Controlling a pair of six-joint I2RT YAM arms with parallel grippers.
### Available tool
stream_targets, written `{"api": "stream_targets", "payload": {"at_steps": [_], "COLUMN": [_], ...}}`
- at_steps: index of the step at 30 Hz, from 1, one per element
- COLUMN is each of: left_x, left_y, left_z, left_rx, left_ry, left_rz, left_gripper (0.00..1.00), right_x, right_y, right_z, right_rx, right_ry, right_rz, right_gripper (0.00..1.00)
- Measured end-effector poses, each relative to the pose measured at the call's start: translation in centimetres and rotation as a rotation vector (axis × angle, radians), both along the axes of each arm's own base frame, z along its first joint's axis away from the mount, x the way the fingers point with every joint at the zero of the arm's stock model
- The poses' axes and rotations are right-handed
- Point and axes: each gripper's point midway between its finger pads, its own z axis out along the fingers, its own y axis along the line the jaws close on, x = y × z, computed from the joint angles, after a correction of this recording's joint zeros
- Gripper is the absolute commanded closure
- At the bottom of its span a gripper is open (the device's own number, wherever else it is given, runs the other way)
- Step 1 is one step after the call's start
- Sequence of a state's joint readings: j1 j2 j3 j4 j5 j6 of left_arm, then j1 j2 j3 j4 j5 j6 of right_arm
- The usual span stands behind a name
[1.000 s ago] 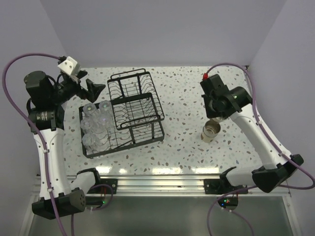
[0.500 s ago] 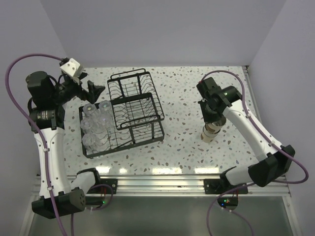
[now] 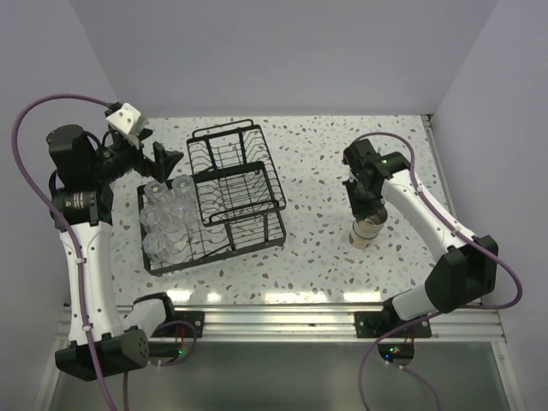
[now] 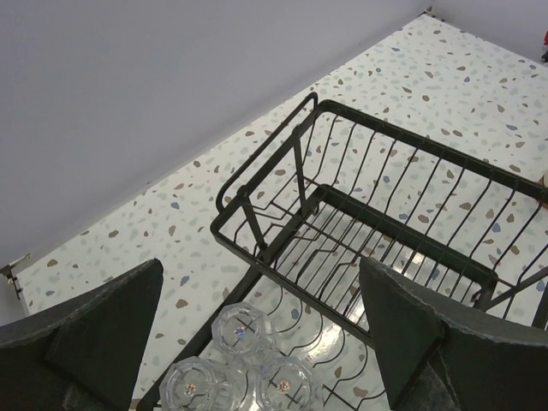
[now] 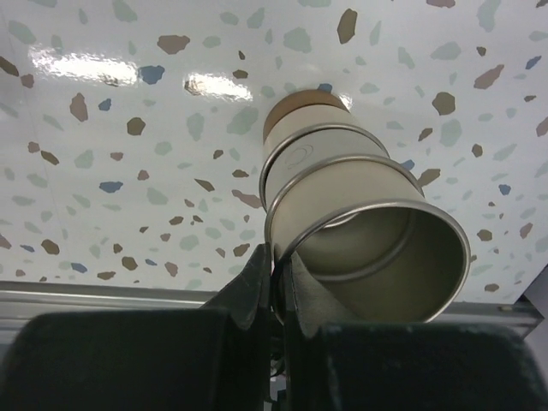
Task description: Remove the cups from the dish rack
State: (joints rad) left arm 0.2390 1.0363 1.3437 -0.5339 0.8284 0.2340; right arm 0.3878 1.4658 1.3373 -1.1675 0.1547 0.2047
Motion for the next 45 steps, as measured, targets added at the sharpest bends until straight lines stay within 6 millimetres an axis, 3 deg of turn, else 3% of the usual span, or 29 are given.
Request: {"api": "stream_targets", "payload": {"at_steps": [2, 5, 8, 12, 15, 23, 27, 32, 39, 45], "left_x": [0.0, 0.0, 0.0, 0.1, 0.3, -0.1, -1.6, -3.0, -4.6, -3.6], "left_y": [0.0, 0.1, 0.3, 1.3, 2.7, 7.1, 9.0, 11.3, 11.5, 11.7], "left_z": [-0.2, -0.4, -1.0, -2.8, -4.6, -11.7, -15.7, -18.9, -23.7, -26.1], "left_rx": [0.007, 0.017, 0.031, 0.082, 0.143, 0.285, 0.352, 0.416, 0.421, 0.398], "left_ry": [0.003, 0.003, 0.017, 0.053, 0.090, 0.289, 0.411, 0.522, 0.649, 0.706], "left_rz": [0.000, 0.001, 0.007, 0.048, 0.108, 0.228, 0.283, 0.380, 0.379, 0.376], "left_gripper": [0.00, 0.00, 0.00, 0.00, 0.00, 0.09, 0.00, 0.00, 0.00, 0.02], "right_x": [0.2, 0.2, 0.1, 0.5, 0.7, 1.0, 0.7, 0.6, 0.7, 0.6], "right_y": [0.3, 0.4, 0.8, 1.2, 1.4, 1.6, 1.4, 1.3, 1.3, 1.3], "right_z": [-0.3, -0.4, -0.3, 0.5, 1.6, 5.9, 7.2, 8.0, 8.2, 8.5], "right_rx": [0.013, 0.020, 0.041, 0.064, 0.085, 0.139, 0.155, 0.162, 0.164, 0.169], "right_ry": [0.006, 0.008, 0.011, -0.007, -0.044, -0.186, -0.232, -0.263, -0.277, -0.291], "right_rz": [0.005, 0.010, 0.017, 0.028, 0.029, 0.036, 0.040, 0.052, 0.058, 0.061], "right_gripper": [0.99, 0.71, 0.51, 0.33, 0.26, 0.22, 0.21, 0.19, 0.19, 0.18]}}
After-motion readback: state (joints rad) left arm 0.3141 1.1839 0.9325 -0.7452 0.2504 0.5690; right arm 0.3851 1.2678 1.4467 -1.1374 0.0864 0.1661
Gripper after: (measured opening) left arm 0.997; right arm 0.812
